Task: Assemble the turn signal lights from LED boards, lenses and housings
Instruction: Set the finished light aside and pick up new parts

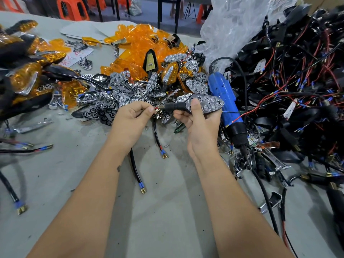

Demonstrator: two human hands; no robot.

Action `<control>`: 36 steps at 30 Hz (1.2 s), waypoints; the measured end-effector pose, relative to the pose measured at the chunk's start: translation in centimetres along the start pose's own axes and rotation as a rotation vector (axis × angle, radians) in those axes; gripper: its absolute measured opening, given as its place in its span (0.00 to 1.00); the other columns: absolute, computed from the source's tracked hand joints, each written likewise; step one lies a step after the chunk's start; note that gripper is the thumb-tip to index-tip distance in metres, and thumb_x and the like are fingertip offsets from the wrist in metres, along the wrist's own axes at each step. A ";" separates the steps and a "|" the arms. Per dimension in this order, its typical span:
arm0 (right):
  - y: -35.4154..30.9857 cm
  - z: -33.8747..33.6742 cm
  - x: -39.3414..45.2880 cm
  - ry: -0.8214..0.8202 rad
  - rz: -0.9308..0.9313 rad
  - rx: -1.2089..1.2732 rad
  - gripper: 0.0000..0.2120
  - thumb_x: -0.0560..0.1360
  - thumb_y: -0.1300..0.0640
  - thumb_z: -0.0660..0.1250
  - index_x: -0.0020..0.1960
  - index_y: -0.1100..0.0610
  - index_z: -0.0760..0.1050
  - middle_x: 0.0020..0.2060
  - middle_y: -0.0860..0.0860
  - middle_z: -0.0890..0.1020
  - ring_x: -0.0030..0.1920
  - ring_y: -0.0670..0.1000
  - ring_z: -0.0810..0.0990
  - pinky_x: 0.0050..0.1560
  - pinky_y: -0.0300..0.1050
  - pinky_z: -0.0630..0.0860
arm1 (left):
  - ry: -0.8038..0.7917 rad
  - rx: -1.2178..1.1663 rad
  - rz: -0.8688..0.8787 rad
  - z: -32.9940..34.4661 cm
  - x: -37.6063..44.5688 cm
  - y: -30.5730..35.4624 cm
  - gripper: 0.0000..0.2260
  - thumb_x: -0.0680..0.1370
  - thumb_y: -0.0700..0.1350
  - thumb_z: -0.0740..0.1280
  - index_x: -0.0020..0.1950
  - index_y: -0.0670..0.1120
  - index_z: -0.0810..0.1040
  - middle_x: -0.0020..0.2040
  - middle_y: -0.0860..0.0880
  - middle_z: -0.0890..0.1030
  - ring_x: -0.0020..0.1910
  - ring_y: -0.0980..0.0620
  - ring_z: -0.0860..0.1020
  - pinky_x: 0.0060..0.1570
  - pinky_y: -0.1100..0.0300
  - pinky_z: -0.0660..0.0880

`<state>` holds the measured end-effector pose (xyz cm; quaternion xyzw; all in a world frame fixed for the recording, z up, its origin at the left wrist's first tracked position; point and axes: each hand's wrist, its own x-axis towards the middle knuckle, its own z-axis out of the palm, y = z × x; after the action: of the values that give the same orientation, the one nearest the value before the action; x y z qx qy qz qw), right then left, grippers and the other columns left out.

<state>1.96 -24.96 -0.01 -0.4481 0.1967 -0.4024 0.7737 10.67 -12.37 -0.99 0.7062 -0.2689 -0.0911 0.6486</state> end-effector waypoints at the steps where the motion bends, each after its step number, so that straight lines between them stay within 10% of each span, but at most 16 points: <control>1: -0.1 0.0 0.1 0.001 -0.004 0.005 0.21 0.81 0.64 0.64 0.71 0.59 0.61 0.48 0.59 0.80 0.32 0.51 0.84 0.38 0.42 0.81 | -0.002 0.009 0.004 0.1 -0.1 0.0 0.10 0.82 0.40 0.65 0.43 0.49 0.79 0.22 0.59 0.69 0.20 0.61 0.62 0.22 0.71 0.58; 16: -0.2 0.0 0.0 -0.003 0.007 -0.082 0.28 0.81 0.64 0.64 0.77 0.57 0.55 0.60 0.63 0.78 0.32 0.52 0.84 0.37 0.42 0.81 | 0.056 0.002 0.016 0.3 -0.2 0.3 0.08 0.80 0.38 0.67 0.44 0.49 0.81 0.24 0.59 0.72 0.21 0.61 0.63 0.24 0.72 0.59; 36: -1.5 -0.6 0.2 0.001 0.093 0.089 0.25 0.78 0.67 0.66 0.72 0.58 0.63 0.49 0.62 0.79 0.30 0.55 0.82 0.32 0.43 0.79 | 0.107 -0.078 -0.077 0.3 -0.1 0.5 0.05 0.79 0.44 0.69 0.45 0.52 0.82 0.25 0.61 0.74 0.21 0.62 0.65 0.23 0.71 0.61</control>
<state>1.02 -25.88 0.93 -0.4036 0.1995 -0.3745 0.8106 10.29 -12.55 -0.55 0.6942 -0.2026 -0.0883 0.6850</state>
